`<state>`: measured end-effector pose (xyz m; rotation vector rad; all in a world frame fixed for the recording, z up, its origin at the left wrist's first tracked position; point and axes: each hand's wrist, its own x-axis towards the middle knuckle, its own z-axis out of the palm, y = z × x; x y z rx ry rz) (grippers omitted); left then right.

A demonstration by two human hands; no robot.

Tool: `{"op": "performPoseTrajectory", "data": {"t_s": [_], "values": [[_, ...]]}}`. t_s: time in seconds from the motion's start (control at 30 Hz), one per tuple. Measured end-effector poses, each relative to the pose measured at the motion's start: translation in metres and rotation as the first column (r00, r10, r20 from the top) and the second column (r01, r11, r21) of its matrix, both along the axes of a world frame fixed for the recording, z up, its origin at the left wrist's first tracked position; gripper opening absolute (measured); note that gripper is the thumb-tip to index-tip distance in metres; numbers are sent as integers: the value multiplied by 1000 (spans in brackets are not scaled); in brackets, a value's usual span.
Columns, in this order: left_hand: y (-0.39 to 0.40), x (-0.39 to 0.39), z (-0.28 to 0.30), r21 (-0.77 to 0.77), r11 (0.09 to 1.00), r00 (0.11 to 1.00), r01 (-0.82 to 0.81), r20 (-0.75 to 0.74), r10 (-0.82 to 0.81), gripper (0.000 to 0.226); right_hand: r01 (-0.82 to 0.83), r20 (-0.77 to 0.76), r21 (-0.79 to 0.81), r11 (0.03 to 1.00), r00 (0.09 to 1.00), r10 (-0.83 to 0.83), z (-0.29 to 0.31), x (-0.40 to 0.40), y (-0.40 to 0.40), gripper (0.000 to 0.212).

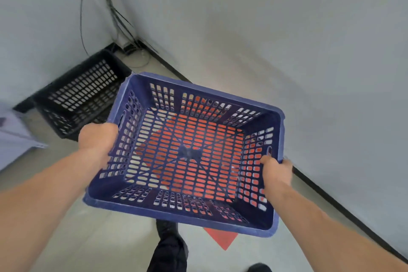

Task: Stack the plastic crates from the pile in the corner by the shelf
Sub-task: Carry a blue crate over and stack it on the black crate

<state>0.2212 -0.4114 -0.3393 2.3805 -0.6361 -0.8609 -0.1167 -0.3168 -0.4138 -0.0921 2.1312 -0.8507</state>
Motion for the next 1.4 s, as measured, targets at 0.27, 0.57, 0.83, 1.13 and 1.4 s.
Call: {"op": "performPoseTrajectory", "data": {"t_s": [0.27,0.57,0.83,1.13,1.4], "values": [[-37,121,73,-82,988,984,-134,-132,123,4,-220,-52,-35,975,975,218,70,103,-108,41],[-62,213,96,-108,947,938,-302,-208,276,9,-362,-90,-115,925,931,353,108,190,-203,45],[-89,252,93,-42,888,873,-458,-210,441,16,-486,-23,-136,863,873,488,114,238,-303,43],[-116,283,81,-19,794,773,-608,-240,587,25,-676,-70,-136,725,736,673,120,297,-407,49],[-156,330,67,-49,722,704,-690,-277,654,19,-726,-85,-128,676,687,722,120,362,-471,44]]}}
